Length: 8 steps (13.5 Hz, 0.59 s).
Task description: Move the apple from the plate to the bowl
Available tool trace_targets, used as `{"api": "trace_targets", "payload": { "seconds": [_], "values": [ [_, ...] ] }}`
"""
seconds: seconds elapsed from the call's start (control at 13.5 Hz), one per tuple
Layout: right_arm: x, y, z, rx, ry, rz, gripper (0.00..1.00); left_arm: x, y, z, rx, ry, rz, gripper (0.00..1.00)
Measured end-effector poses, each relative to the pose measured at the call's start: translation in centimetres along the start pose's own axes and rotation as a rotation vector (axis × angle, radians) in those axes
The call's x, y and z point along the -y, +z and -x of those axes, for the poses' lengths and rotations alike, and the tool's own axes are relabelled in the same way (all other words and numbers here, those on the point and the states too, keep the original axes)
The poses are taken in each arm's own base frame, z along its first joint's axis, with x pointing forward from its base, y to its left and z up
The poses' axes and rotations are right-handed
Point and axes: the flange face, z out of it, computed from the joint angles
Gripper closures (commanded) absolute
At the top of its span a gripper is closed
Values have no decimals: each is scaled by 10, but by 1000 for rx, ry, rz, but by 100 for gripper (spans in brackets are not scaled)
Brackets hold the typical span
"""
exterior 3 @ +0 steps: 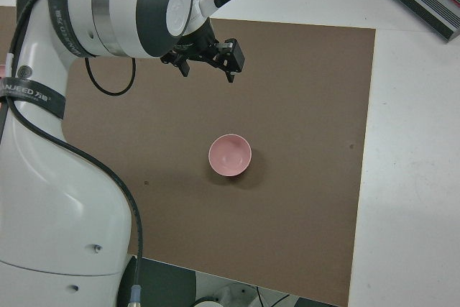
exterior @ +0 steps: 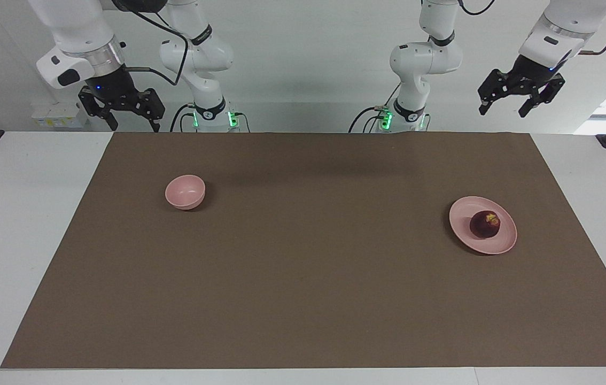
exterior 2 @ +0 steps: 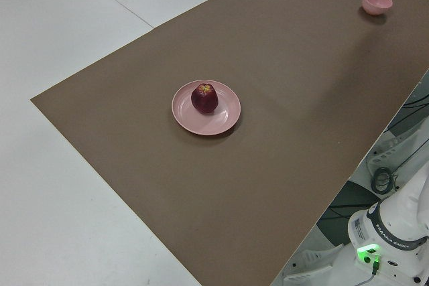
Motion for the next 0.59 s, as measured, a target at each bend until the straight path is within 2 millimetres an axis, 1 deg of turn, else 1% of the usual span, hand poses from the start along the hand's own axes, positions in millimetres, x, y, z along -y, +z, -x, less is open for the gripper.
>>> {"api": "trace_targets", "payload": {
  "seconds": [0.37,0.45,0.59],
  "values": [
    [0,0,0,0,0,0,0,-1,-1,-2,-20,2,1,0],
    [0,0,0,0,0,0,0,0,2,-5,-34,0,1,0],
    [0,0,0,0,0,0,0,8,15,-15,-73,-15,0,0]
  ]
}}
